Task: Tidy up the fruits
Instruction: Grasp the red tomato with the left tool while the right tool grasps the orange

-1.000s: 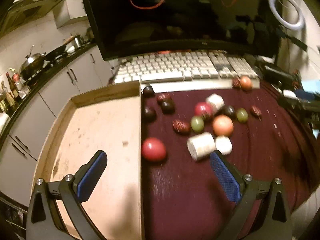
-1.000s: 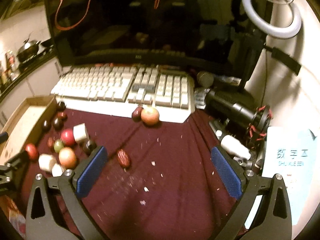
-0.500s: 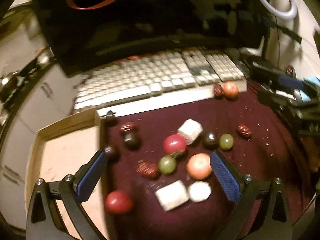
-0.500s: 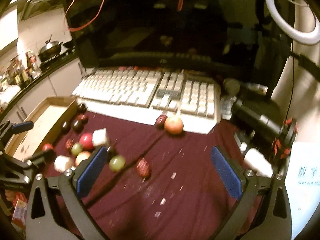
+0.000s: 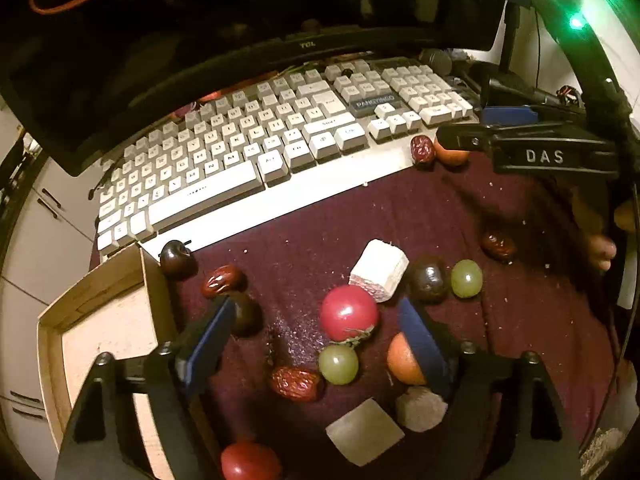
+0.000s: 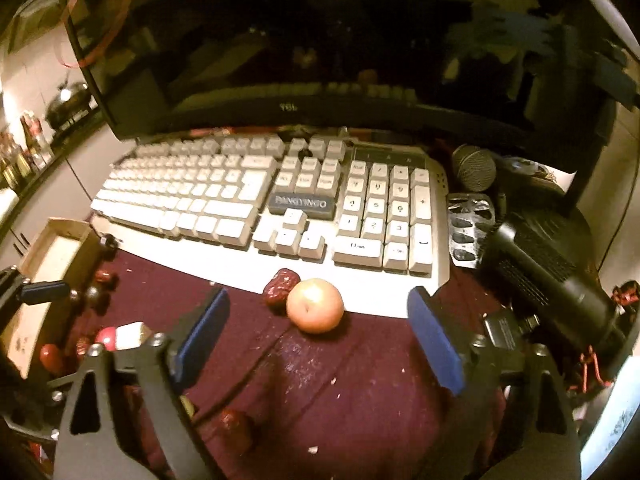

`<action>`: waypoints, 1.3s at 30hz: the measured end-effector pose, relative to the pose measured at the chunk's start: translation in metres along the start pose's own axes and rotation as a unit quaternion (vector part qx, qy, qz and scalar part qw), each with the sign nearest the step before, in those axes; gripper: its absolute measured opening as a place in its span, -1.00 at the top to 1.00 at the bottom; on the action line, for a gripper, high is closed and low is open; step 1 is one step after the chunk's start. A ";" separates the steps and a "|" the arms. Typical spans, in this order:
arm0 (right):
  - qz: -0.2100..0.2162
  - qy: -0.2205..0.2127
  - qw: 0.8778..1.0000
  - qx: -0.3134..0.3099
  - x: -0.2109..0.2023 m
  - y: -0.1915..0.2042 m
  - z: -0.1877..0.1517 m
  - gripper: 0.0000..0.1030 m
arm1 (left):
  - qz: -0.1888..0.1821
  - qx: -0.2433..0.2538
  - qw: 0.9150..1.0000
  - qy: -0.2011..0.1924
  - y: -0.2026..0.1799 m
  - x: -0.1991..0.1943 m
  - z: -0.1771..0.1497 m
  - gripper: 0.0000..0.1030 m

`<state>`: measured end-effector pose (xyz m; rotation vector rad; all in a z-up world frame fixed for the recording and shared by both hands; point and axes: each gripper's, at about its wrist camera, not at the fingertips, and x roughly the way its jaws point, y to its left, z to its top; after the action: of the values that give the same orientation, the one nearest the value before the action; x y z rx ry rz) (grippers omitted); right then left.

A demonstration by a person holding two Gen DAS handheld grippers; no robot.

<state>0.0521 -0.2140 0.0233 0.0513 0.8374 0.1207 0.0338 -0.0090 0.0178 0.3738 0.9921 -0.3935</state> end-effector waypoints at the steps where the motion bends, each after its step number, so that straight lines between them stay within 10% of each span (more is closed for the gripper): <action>1: 0.003 0.007 1.000 0.004 0.005 -0.001 0.001 -0.62 | -0.002 0.003 1.000 0.003 -0.001 0.002 0.000 -0.57; 14: 0.038 0.044 0.998 0.030 0.028 -0.010 -0.010 -0.04 | -0.035 0.014 0.999 0.030 0.003 0.015 0.006 -0.34; 25: 0.071 0.046 0.996 0.041 0.030 -0.011 -0.011 0.01 | 0.012 0.060 0.997 0.042 0.000 0.012 0.013 -0.19; 39: 0.076 0.042 0.995 0.046 0.029 -0.014 -0.011 0.04 | -0.021 0.082 0.994 0.068 -0.007 0.037 0.025 0.34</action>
<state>0.0640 -0.2245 -0.0069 0.1982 0.9235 0.2297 0.0662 -0.0326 -0.0026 0.5339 1.1057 -0.4945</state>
